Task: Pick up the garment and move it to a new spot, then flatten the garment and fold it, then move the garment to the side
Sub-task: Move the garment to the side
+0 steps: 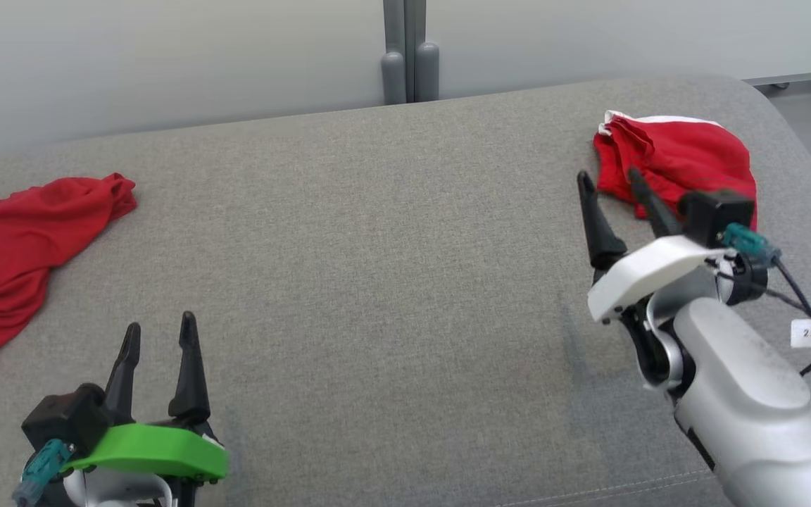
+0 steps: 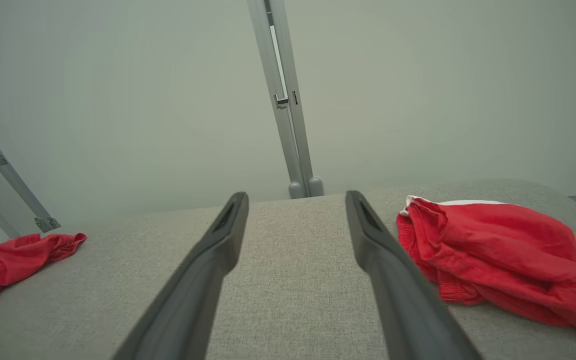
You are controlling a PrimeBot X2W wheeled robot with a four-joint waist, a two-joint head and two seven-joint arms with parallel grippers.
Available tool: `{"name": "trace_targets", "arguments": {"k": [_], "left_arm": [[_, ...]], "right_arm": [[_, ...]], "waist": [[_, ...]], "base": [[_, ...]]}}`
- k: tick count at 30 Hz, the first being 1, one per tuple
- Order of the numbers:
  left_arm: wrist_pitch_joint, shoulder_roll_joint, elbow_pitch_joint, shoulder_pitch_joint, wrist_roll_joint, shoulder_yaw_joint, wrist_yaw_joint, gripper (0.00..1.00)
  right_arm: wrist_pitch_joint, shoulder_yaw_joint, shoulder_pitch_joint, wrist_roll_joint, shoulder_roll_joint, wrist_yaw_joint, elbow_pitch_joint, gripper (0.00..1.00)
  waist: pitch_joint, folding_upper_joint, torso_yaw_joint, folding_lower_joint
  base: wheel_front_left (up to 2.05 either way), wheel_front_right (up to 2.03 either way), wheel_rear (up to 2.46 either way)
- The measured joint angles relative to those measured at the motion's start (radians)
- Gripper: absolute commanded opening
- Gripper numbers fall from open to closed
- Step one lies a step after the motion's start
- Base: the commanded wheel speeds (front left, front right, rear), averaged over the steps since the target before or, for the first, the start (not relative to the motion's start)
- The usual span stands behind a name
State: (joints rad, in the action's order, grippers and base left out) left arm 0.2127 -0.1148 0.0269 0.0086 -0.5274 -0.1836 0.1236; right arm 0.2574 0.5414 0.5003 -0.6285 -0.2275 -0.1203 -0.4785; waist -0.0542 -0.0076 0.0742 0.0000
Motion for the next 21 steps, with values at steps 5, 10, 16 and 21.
{"name": "trace_targets", "arguments": {"k": [5,10,16,21], "left_arm": [[0.006,0.006,0.012,0.043,0.005,0.023,0.000,1.00],[0.009,0.011,0.013,0.072,0.012,0.050,0.000,1.00],[0.018,0.015,0.013,0.105,0.048,0.058,0.000,1.00],[0.018,0.024,0.007,0.134,0.063,0.056,0.000,1.00]], "right_arm": [[0.000,-0.005,-0.111,0.044,0.014,-0.003,0.049,1.00],[0.000,-0.030,-0.177,0.091,0.014,-0.005,0.114,1.00],[0.000,-0.062,-0.259,0.137,0.020,-0.005,0.170,1.00],[0.000,-0.076,-0.308,0.158,0.041,-0.005,0.204,1.00]], "waist": [[0.019,0.0000,-0.001,0.0000],[0.031,0.0000,-0.001,0.0000],[0.045,0.0000,-0.001,0.0000],[0.050,0.0000,-0.001,0.0000]], "base": [[0.00,0.00,0.00],[0.00,0.00,0.00],[0.00,0.00,0.00],[0.00,0.00,0.00]]}}
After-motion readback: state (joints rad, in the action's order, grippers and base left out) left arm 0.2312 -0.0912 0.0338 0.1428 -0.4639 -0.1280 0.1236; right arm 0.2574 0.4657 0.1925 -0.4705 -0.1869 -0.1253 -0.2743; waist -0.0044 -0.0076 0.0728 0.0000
